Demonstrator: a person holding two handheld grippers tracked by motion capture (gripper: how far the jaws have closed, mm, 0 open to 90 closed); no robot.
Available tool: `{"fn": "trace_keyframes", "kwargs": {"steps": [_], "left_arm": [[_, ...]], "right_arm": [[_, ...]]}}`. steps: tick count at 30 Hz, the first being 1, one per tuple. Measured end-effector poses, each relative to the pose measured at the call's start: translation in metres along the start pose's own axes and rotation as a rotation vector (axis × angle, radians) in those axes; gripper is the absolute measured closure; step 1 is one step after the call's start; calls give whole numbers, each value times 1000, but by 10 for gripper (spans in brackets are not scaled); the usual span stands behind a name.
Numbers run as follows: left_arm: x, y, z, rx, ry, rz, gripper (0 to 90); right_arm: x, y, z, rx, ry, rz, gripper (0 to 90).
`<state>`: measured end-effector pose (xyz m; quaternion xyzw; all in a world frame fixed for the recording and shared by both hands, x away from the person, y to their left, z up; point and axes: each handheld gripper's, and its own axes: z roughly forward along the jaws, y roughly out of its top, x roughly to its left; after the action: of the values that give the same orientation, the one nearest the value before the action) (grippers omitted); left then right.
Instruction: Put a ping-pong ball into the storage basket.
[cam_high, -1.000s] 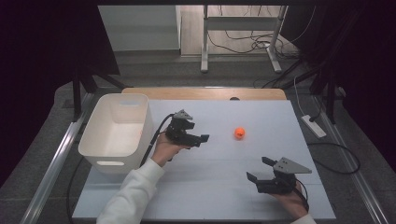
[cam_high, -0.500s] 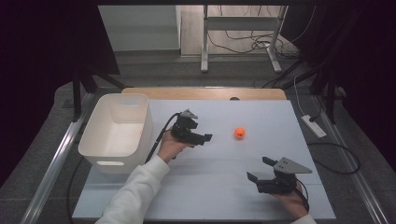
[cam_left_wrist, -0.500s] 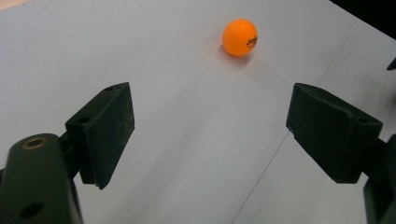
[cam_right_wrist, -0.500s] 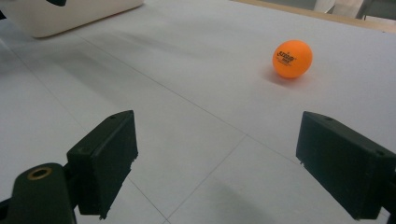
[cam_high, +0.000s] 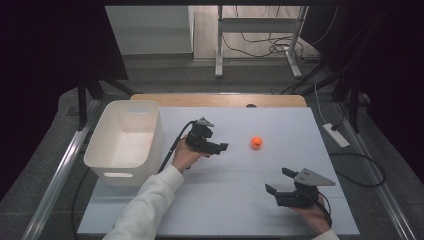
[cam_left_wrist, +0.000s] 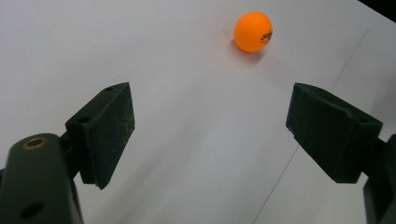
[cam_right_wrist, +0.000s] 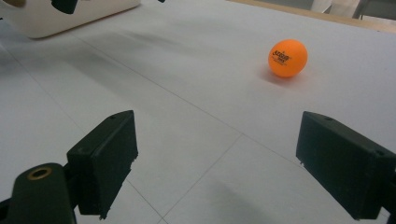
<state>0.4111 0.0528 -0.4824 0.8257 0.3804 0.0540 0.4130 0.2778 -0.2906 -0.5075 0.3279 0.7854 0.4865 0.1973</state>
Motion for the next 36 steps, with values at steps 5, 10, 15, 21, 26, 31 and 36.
{"fn": "trace_keyframes", "kwargs": {"steps": [5, 10, 15, 21, 26, 31, 36], "left_arm": [[-1, 2, 6, 4, -2, 4, 164], [-2, 3, 12, 6, -11, 7, 164], [-2, 4, 17, 14, -9, 12, 165], [-3, 7, 22, 7, -27, 14, 165], [-5, 10, 26, 20, -26, 23, 165], [-8, 14, 31, 15, -31, 26, 166], [-11, 17, 36, 23, -31, 36, 166]], "right_arm": [[0, 0, 1, 2, -1, 0, 125], [0, 0, 1, 3, -2, 0, 125], [0, 0, 1, 3, -1, 0, 125], [0, -1, 1, 4, -1, 0, 125], [0, -1, 2, 4, 2, 3, 125], [-1, -1, 1, 5, 0, 3, 125], [-1, -1, 1, 5, 1, 3, 125]]}}
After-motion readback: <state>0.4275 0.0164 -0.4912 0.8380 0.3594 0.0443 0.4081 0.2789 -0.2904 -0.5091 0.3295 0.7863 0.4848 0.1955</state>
